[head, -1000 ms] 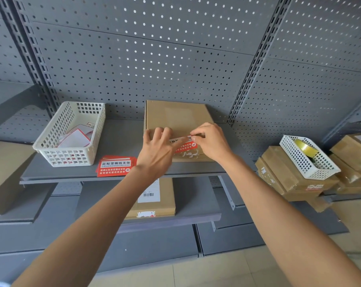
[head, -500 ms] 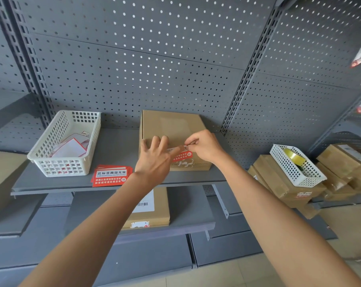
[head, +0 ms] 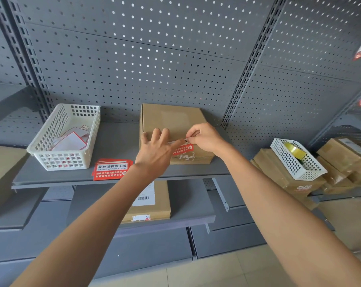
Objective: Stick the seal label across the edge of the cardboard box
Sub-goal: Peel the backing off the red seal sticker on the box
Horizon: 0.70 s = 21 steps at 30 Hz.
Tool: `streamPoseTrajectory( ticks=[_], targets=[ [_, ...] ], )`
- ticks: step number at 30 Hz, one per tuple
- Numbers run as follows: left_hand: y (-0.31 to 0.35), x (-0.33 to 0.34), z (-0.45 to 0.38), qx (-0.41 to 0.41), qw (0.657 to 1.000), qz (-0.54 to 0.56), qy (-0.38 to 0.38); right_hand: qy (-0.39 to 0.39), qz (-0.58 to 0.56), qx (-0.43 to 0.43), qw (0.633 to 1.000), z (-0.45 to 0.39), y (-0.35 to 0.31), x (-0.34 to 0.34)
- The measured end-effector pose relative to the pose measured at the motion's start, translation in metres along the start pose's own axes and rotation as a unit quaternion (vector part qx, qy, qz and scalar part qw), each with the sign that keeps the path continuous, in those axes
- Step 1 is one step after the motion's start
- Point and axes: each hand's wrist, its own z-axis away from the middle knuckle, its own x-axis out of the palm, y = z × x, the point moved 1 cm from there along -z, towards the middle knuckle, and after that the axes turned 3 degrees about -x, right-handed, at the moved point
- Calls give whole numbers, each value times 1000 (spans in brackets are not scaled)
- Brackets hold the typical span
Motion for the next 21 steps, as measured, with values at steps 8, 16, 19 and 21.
streamPoseTrajectory(
  ticks=[8,16,19,21],
  targets=[
    [-1,-1,-1,3,1000,14,-4,26,46,-32,998,-5,4,8],
    [-2,-12,-22,-63,987,151,-2,17,108,-31,994,-7,2,11],
    [-2,-12,-36,-112,959,262,-7,34,139,-35,989,-6,4,15],
    [-2,-8,-42,-131,947,294,-1,42,141,-40,988,-6,8,17]
  ],
)
